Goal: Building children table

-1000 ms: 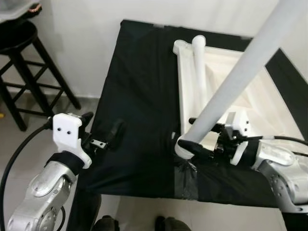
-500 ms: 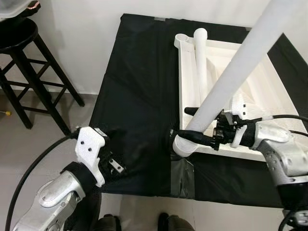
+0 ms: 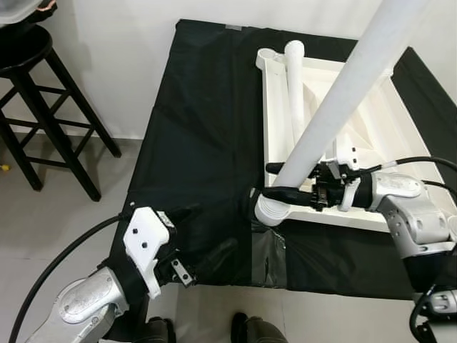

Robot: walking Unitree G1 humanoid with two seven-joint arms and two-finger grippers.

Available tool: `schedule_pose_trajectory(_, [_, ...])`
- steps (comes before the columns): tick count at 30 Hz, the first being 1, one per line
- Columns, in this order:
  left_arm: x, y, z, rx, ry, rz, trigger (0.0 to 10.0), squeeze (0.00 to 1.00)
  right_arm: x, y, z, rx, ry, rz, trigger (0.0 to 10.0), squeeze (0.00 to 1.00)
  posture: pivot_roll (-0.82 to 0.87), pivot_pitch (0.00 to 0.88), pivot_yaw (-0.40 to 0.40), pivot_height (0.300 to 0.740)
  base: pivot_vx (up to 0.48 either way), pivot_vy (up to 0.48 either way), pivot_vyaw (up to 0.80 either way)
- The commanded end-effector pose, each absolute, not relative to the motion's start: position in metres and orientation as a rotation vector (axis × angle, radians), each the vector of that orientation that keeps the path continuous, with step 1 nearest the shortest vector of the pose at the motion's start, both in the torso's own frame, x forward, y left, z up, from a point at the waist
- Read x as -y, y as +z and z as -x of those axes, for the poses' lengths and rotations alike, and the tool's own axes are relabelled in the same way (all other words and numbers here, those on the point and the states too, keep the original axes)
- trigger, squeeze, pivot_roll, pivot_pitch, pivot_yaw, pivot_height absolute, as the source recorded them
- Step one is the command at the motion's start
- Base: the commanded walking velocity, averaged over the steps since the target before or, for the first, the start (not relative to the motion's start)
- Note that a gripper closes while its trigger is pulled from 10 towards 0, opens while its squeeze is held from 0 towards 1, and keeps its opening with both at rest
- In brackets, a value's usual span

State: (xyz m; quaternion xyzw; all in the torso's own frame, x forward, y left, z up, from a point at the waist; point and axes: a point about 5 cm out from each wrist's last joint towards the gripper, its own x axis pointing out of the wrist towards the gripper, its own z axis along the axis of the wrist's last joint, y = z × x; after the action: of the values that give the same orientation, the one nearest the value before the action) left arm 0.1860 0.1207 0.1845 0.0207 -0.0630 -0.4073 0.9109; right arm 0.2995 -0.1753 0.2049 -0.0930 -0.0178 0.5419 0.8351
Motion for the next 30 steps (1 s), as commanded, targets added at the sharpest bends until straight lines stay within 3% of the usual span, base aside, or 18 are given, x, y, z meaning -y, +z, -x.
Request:
schedule_pose_trajectory(1, [-0.117,0.178,-0.186,0.113,-0.84,-0.034,10.0,0.0,0.168,0.191,-0.299,-0.023,1.073,0.176,0.0,0.0,0.05,0.258,-0.143,0.74,0.0,0.0,0.0])
schedule_pose_trajectory(3, [-0.117,0.178,-0.186,0.113,-0.84,-0.034,10.0,0.0,0.168,0.191,-0.299,-0.023,1.073,0.176,0.0,0.0,0.05,0.258,-0.143,0.74,0.0,0.0,0.0])
schedule_pose_trajectory(4, [-0.116,0.174,-0.187,0.112,-0.826,-0.018,10.0,0.0,0.165,0.176,-0.304,-0.037,0.73,0.134,0.0,0.0,0.04,0.259,-0.142,0.74,0.0,0.0,0.0])
schedule_pose_trajectory(5, [-0.116,0.174,-0.187,0.112,-0.826,-0.018,10.0,0.0,0.165,0.176,-0.304,-0.037,0.73,0.134,0.0,0.0,0.04,0.259,-0.142,0.74,0.0,0.0,0.0])
schedule_pose_trajectory(7, [-0.11,0.157,-0.189,0.079,-0.803,0.049,10.0,0.0,0.161,0.142,-0.273,-0.163,0.405,0.151,0.0,0.0,0.01,0.268,-0.121,0.74,0.0,0.0,0.0])
schedule_pose_trajectory(14, [-0.106,0.143,-0.191,0.053,-0.81,0.079,10.0,0.0,0.187,0.135,-0.264,-0.231,0.255,0.25,0.0,0.0,0.02,0.277,-0.126,0.74,0.0,0.0,0.0])
schedule_pose_trajectory(15, [-0.106,0.143,-0.191,0.055,-0.81,0.076,10.0,0.0,0.188,0.136,-0.265,-0.231,0.237,0.248,3.3,0.0,0.02,0.275,-0.121,0.74,0.0,0.0,0.0])
schedule_pose_trajectory(18, [-0.107,0.144,-0.191,0.056,-0.809,0.075,10.0,0.0,0.19,0.139,-0.268,-0.225,0.208,0.257,3.3,0.0,0.02,0.276,-0.117,0.74,0.0,0.0,0.0])
schedule_pose_trajectory(19, [-0.107,0.144,-0.191,0.058,-0.815,0.064,10.0,0.0,0.188,0.145,-0.274,-0.212,0.218,0.242,10.0,1.0,0.03,0.273,-0.104,0.74,0.0,0.0,0.0])
schedule_pose_trajectory(22, [-0.107,0.144,-0.191,0.064,-0.818,0.05,10.0,0.0,0.184,0.152,-0.28,-0.19,0.226,0.224,10.0,1.0,0.04,0.274,-0.103,0.74,0.0,0.0,0.0])
schedule_pose_trajectory(25, [-0.107,0.147,-0.193,0.084,-0.816,0.035,10.0,0.0,0.174,0.174,-0.294,-0.085,0.366,0.155,10.0,1.0,0.05,0.269,-0.108,0.74,0.0,0.0,0.0])
schedule_pose_trajectory(26, [-0.107,0.148,-0.193,0.094,-0.82,0.033,10.0,0.0,0.168,0.187,-0.297,-0.029,0.495,0.129,10.0,0.99,0.06,0.267,-0.112,0.74,0.0,0.0,0.0])
schedule_pose_trajectory(27, [-0.107,0.151,-0.192,0.103,-0.827,0.033,10.0,0.0,0.164,0.199,-0.294,0.014,0.671,0.141,10.0,0.0,0.06,0.264,-0.117,0.74,0.0,0.0,0.0])
schedule_pose_trajectory(29, [-0.108,0.156,-0.192,0.117,-0.836,0.03,10.0,0.0,0.163,0.209,-0.287,0.035,0.907,0.215,10.0,0.0,0.07,0.263,-0.123,0.74,0.0,0.0,0.0])
schedule_pose_trajectory(30, [-0.108,0.156,-0.192,0.117,-0.836,0.03,10.0,0.0,0.163,0.209,-0.287,0.035,0.907,0.215,10.0,0.0,0.07,0.263,-0.123,0.74,0.0,0.0,0.0])
